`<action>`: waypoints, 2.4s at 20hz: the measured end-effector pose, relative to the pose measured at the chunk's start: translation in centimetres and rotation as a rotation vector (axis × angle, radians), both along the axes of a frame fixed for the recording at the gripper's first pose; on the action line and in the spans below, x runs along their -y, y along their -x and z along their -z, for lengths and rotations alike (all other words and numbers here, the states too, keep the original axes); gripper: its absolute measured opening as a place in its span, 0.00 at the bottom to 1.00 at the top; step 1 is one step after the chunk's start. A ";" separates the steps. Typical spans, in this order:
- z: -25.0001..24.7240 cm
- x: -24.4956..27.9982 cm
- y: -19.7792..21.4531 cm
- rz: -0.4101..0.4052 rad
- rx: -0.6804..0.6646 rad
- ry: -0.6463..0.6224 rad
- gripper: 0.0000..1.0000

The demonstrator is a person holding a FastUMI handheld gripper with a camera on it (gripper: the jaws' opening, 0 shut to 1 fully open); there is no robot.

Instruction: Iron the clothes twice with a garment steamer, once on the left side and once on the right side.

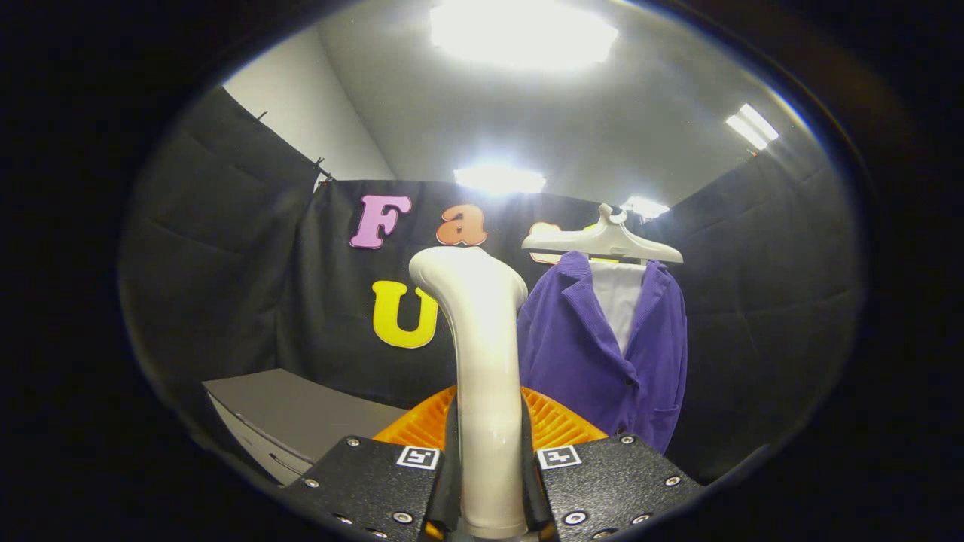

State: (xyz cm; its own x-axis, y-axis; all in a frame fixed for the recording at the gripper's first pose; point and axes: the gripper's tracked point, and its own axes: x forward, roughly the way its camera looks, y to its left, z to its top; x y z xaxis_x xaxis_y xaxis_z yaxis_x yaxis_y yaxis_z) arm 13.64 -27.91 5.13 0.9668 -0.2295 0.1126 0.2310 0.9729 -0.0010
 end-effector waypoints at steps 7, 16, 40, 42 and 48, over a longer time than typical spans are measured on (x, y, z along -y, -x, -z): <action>-2.7 6.5 -3.5 0.094 0.061 0.036 0.32; 0.5 14.0 -8.4 0.178 0.030 0.007 0.33; 23.2 13.3 -6.5 0.318 -0.421 0.134 0.33; 24.8 13.0 -5.5 0.318 -0.463 0.144 0.33; 29.8 12.0 -2.6 0.303 -0.568 0.104 0.33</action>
State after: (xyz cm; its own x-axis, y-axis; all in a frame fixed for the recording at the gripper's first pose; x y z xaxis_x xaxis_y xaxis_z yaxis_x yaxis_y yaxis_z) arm 16.21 -39.89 -24.62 0.7762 -0.5169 -0.3610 0.4310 0.8529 -0.2946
